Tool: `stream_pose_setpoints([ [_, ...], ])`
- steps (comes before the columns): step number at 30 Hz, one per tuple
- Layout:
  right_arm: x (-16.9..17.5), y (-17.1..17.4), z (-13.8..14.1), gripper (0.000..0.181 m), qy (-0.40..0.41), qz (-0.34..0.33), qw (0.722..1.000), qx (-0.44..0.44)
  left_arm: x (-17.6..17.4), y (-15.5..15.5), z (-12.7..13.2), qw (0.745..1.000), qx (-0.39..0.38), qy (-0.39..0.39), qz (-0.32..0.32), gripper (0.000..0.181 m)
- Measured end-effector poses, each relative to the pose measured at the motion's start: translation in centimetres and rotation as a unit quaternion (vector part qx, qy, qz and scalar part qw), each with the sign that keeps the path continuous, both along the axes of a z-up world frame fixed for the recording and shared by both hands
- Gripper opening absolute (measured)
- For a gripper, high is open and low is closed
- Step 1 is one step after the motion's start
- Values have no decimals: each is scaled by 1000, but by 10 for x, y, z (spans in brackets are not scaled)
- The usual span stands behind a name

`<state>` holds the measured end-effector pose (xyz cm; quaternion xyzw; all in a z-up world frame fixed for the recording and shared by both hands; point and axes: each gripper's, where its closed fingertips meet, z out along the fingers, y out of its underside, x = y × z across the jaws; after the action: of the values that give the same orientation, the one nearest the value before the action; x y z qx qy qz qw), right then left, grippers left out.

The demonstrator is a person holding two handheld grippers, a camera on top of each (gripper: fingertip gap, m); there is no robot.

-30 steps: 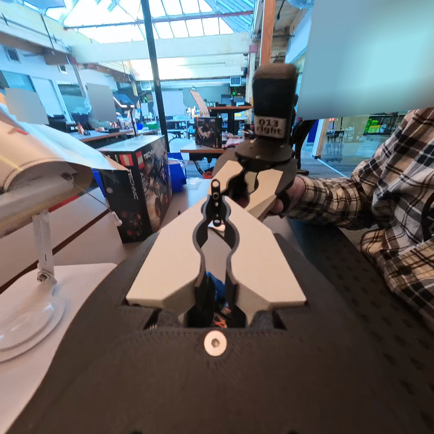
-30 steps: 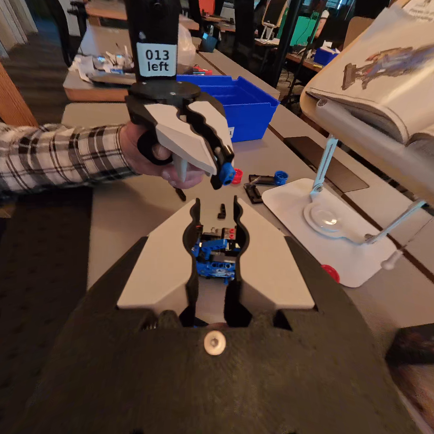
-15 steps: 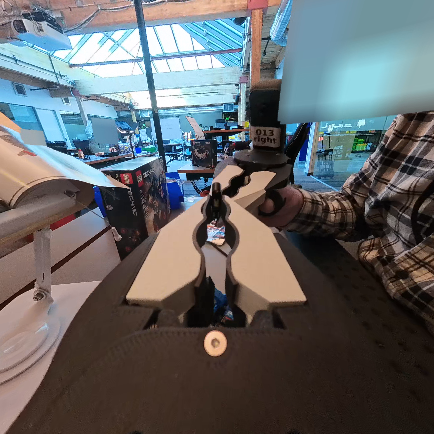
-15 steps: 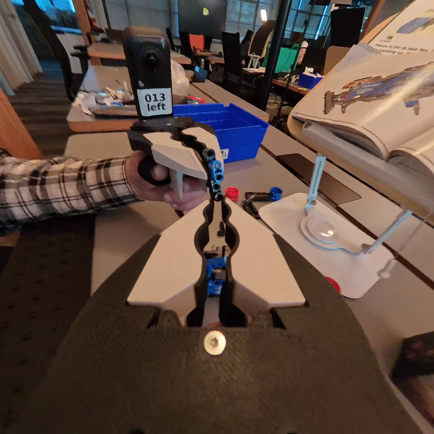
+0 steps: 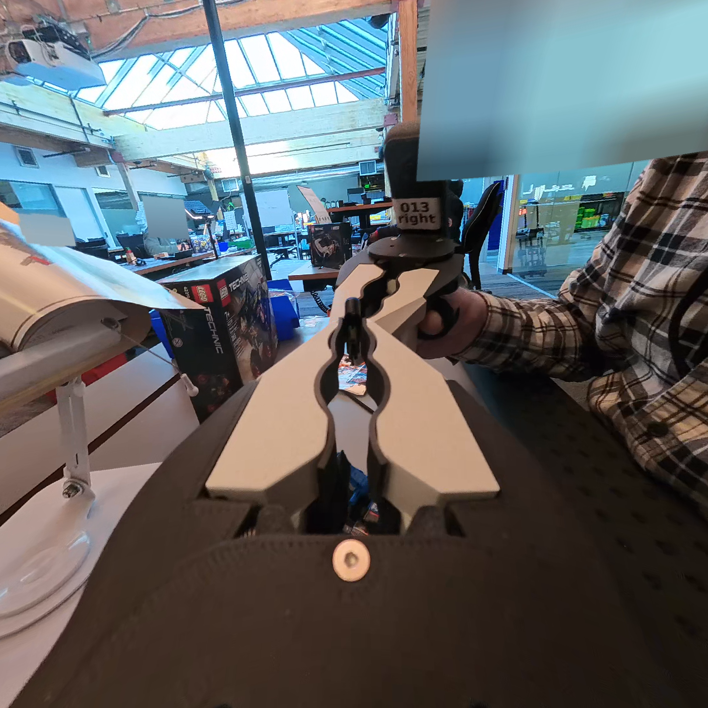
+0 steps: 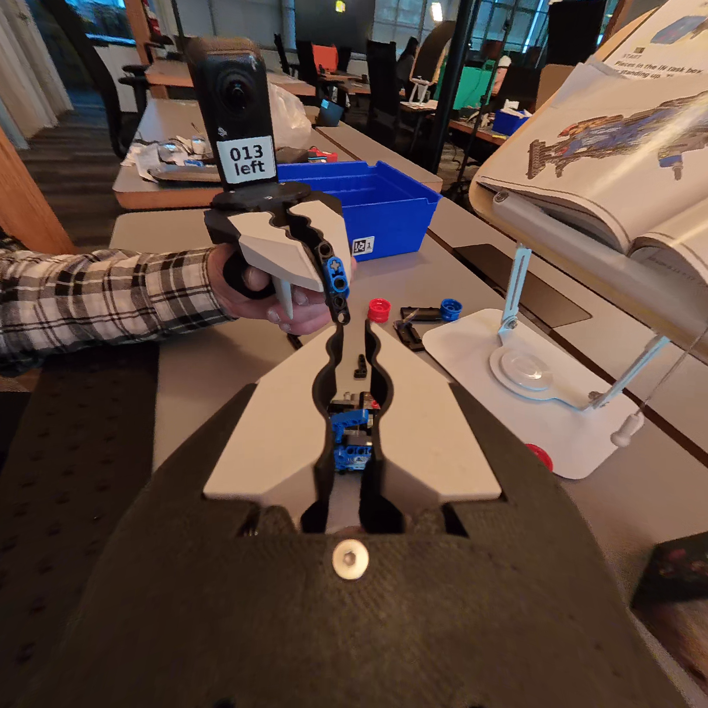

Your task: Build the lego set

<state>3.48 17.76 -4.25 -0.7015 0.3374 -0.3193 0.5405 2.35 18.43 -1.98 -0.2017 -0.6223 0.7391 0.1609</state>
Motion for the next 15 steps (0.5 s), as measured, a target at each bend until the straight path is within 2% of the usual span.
stream_pose_setpoints([
  [7, -4, 2, 1, 17, 9, 34, 999, 26, -2, -6, -6, 1000, 9, -8, 8, 6],
  [10, -4, 0, -1, 9, 13, 42, 999, 23, -3, -10, -7, 1000, 8, -11, 14, 5],
  [15, -5, -2, -1, 8, 2, 46, 999, 3, -3, -11, -8, 1000, 13, -17, 20, 6],
])
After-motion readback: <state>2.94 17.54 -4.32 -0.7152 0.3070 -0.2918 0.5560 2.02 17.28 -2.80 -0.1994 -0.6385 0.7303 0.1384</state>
